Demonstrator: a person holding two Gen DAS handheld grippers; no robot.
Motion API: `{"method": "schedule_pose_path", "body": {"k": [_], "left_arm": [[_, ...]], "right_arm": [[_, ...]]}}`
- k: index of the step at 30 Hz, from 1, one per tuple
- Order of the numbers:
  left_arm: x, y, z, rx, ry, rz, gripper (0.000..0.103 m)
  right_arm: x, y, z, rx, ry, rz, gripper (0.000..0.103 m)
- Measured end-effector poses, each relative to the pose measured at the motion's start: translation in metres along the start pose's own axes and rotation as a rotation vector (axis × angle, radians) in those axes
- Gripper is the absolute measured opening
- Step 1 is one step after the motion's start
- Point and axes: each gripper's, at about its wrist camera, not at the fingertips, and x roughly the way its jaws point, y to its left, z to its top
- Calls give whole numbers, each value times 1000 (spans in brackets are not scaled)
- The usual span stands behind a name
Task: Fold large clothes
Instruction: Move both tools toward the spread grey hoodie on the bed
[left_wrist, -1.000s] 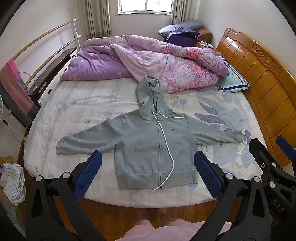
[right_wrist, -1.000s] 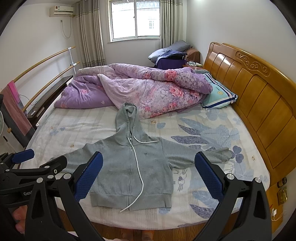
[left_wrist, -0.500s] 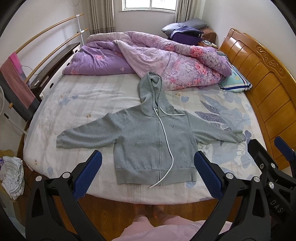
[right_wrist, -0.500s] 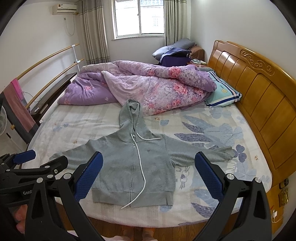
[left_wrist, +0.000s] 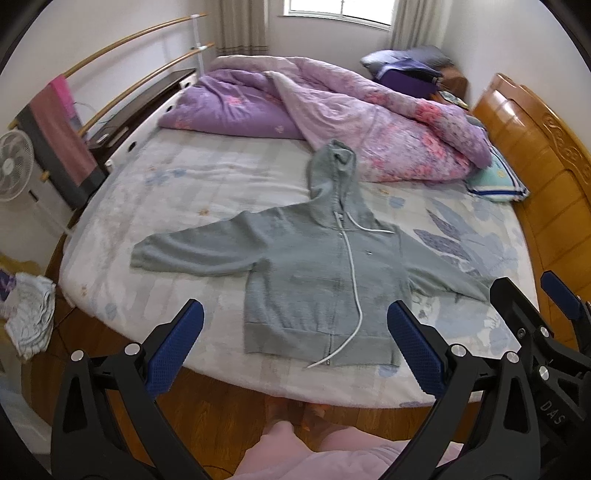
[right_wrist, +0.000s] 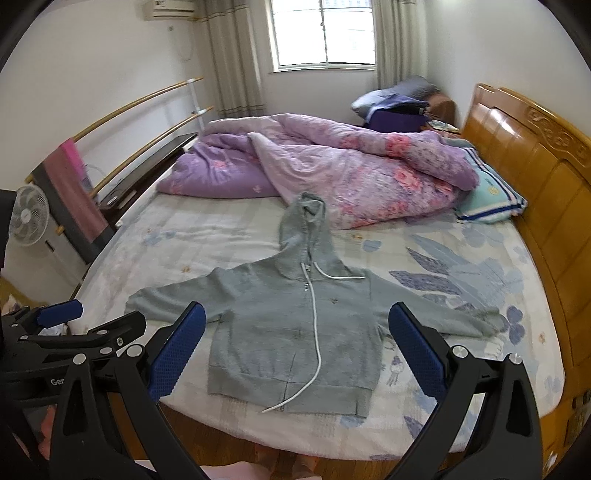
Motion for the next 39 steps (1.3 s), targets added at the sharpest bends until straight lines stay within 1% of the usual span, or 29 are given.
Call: {"method": "schedule_pose_path", "body": {"k": [5, 8, 11, 14, 18, 19, 24, 29, 34, 39], "left_arm": [[-3, 12, -3, -67, 7, 34, 99], [-7, 18, -11, -101, 7, 85, 99], [-6, 28, -22, -142, 32, 128, 99], [-2, 43, -29, -202, 77, 135, 99], [-2, 61, -34, -257, 85, 159, 99], [-1, 66, -34, -271, 86, 164, 99], [12, 94, -33, -334, 128, 168, 99], [36, 131, -26, -384, 166, 140, 99], [64, 174, -6, -377, 190, 117, 99], [102, 226, 24, -366, 226, 77, 99]], "right_arm": [[12, 8, 5, -48, 35, 62, 96], [20, 14, 5, -73, 63, 116, 96], [28, 21, 3, -90, 80, 172, 96], [40, 33, 1, -124, 124, 224, 96], [53, 53, 2, -172, 151, 292, 96], [56, 57, 3, -184, 158, 298, 96], [74, 87, 5, -245, 191, 304, 96], [100, 115, 10, -271, 228, 290, 96], [134, 154, 19, -275, 258, 247, 96], [174, 199, 34, -259, 319, 202, 96]]}}
